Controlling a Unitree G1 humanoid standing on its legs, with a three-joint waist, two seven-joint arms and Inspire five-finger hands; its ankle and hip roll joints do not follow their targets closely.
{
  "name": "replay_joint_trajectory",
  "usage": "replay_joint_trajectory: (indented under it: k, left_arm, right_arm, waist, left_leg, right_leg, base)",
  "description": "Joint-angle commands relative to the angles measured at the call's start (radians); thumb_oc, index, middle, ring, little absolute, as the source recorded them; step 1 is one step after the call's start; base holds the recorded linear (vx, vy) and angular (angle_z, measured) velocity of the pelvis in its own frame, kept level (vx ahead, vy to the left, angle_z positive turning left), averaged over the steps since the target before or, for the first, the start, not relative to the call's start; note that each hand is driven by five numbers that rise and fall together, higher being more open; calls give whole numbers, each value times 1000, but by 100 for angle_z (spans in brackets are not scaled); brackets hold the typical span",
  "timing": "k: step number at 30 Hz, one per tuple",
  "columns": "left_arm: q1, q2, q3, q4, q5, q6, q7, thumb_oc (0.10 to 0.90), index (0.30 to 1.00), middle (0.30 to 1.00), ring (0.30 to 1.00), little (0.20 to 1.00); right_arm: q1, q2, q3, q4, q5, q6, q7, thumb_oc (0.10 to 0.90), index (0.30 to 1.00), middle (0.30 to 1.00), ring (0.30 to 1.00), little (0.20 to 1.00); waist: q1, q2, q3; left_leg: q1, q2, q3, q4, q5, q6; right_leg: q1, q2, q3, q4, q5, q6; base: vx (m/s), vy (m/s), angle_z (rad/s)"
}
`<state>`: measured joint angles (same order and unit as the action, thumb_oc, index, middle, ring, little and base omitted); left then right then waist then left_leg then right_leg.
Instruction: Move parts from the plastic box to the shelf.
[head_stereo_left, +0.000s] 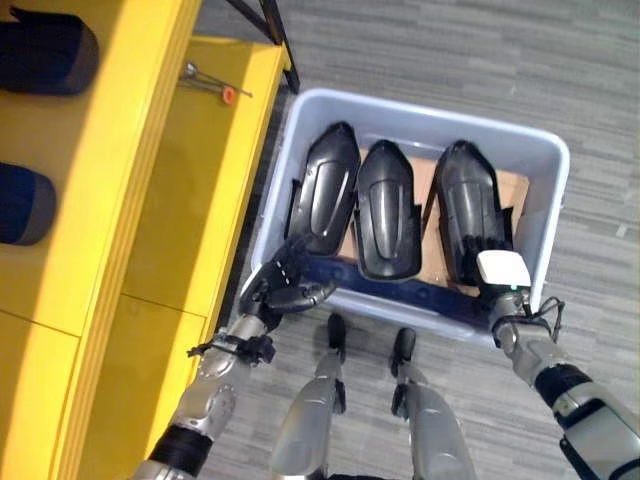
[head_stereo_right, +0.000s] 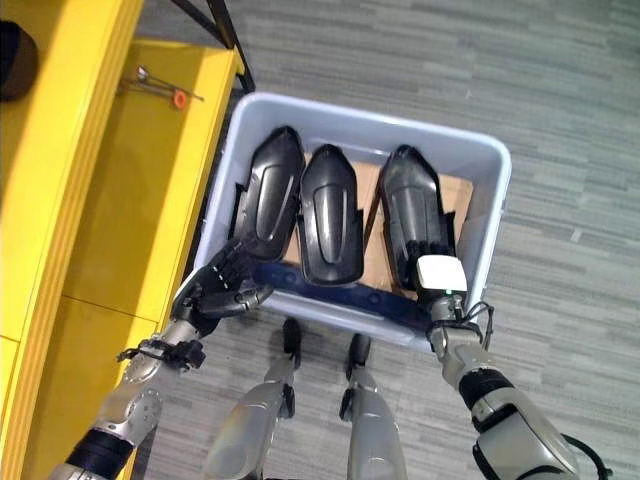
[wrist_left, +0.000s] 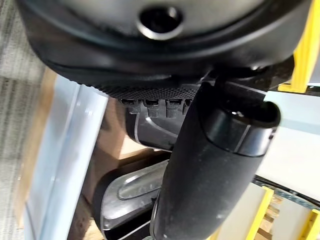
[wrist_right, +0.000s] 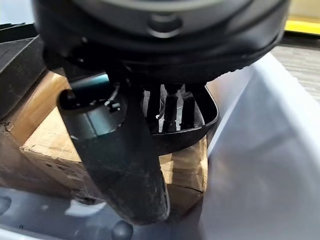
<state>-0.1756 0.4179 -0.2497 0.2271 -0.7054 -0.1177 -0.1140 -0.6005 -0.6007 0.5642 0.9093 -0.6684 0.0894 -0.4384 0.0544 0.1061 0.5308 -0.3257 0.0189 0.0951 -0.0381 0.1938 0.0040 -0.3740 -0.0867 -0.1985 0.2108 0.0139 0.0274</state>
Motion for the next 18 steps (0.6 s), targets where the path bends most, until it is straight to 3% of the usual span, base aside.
replay_joint_trajectory:
  k: [1, 4, 5, 8, 10, 15, 18]
  left_arm:
    - [-27, -1, 0, -78, -58, -114, -5, 900, 1000, 1000, 1000, 1000]
    - [-14, 2, -12, -76, -76, -132, -22, 900, 1000, 1000, 1000, 1000]
    - [-6, -8, -31, -80, -81, -157, -31, 900, 1000, 1000, 1000, 1000]
    - [10, -7, -37, -92, -83, -171, -33, 900, 1000, 1000, 1000, 1000]
    - [27, -4, -32, -102, -110, -179, -55, 900, 1000, 1000, 1000, 1000]
    - [46, -23, -15, -115, -117, -177, -64, 900, 1000, 1000, 1000, 1000]
    - [68, -26, 1, -134, -147, -168, -90, 900, 1000, 1000, 1000, 1000]
  right_arm:
    - [-41, -2, 85, 108, -82, -11, 37, 400, 300, 300, 300, 300]
    - [-24, 3, 84, 129, -98, -1, -29, 400, 300, 300, 300, 300]
    - [-7, 12, 82, 127, -102, 2, -107, 400, 300, 300, 300, 300]
    - [24, 17, 57, 105, 4, -21, -205, 400, 300, 300, 300, 300]
    - [55, 23, 29, 58, 57, -56, -253, 400, 300, 300, 300, 300]
    - [102, 35, 11, -44, 29, -82, -325, 400, 300, 300, 300, 300]
    - [154, 23, -22, -148, -3, -159, -371, 400, 300, 300, 300, 300]
  waist:
    - [24, 18, -11]
    - [25, 28, -11]
    - [17, 39, -11]
    - [4, 41, -11]
    - [-4, 36, -11]
    - [-19, 22, -11]
    - [-31, 12, -11]
  left_leg:
    - [-67, -50, -5, 151, -181, 2]
    - [-98, -52, -8, 170, -182, 4]
    - [-113, -55, -10, 174, -181, 7]
    - [-98, -55, -4, 163, -185, 13]
    - [-78, -52, 1, 154, -188, 12]
    - [-43, -41, 14, 149, -195, 10]
    - [3, -33, 15, 146, -206, 11]
  right_leg:
    - [-16, 3, -3, 110, -163, -15]
    - [-56, -2, -4, 147, -174, -20]
    - [-84, -5, 7, 151, -165, -18]
    - [-83, -3, 21, 141, -157, -16]
    - [-67, 0, 27, 130, -155, -14]
    - [-34, 2, 36, 114, -151, -12]
    - [12, 5, 43, 105, -151, -10]
  base:
    - [-77, 43, 5]
    - [-52, 52, 6]
    - [-54, 107, 0]
    - [-30, 66, -5]
    - [-8, 14, -2]
    - [21, 26, -1]
    - [61, 24, -8]
